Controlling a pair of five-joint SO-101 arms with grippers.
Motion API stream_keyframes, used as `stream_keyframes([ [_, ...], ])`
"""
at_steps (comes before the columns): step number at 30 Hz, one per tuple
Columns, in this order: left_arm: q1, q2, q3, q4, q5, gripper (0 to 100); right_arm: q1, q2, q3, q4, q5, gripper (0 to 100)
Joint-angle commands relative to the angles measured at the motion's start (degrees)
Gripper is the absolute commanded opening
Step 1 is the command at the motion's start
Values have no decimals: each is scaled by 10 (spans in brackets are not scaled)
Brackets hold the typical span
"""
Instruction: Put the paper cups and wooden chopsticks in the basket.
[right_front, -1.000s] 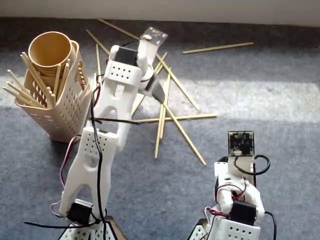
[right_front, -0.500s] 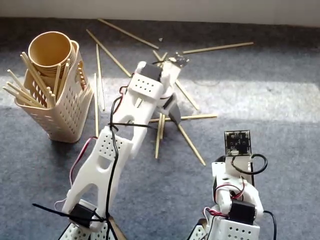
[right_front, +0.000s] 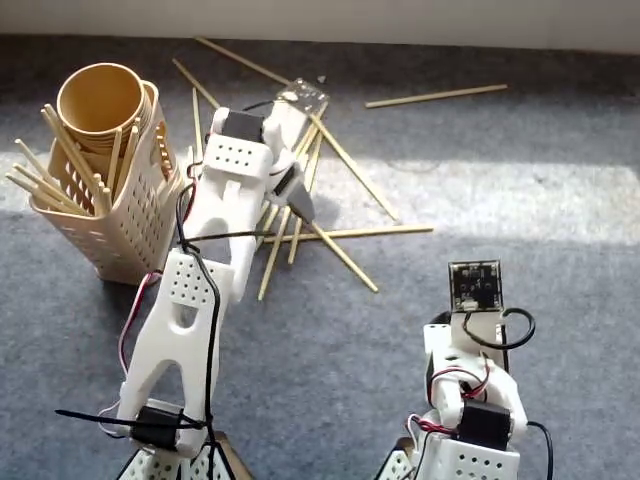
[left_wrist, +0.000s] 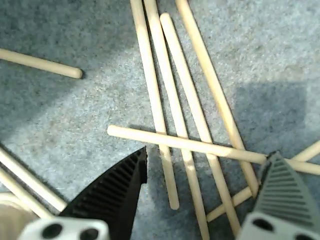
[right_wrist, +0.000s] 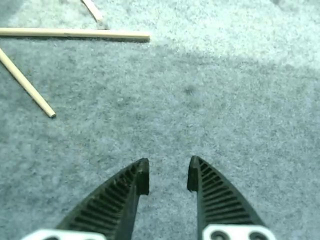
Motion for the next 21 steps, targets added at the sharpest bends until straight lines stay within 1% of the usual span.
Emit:
stream_keyframes([
  [1, -7, -1, -13, -9, -6, 361, -7, 3, -1, -10, 7, 145],
  [5, -14, 0, -13, -26, -6, 361, -7, 3, -1, -10, 7, 145],
  [9, 13, 1, -7, -26, -4, 361, -7, 3, -1, -10, 7, 145],
  [12, 28, 15, 13, -42, -4, 361, -7, 3, -1, -10, 7, 145],
  [14, 23, 39, 15, -58, -3, 361, -7, 3, -1, -9, 7, 145],
  [17, 15, 73, 15, -60, -2, 361, -7, 3, -1, -9, 7, 145],
  [19, 12, 68, 11, -56, 0, 361, -7, 3, -1, -9, 7, 145],
  [21, 12, 55, 12, -51, 17, 361, -7, 3, -1, -9, 7, 145],
])
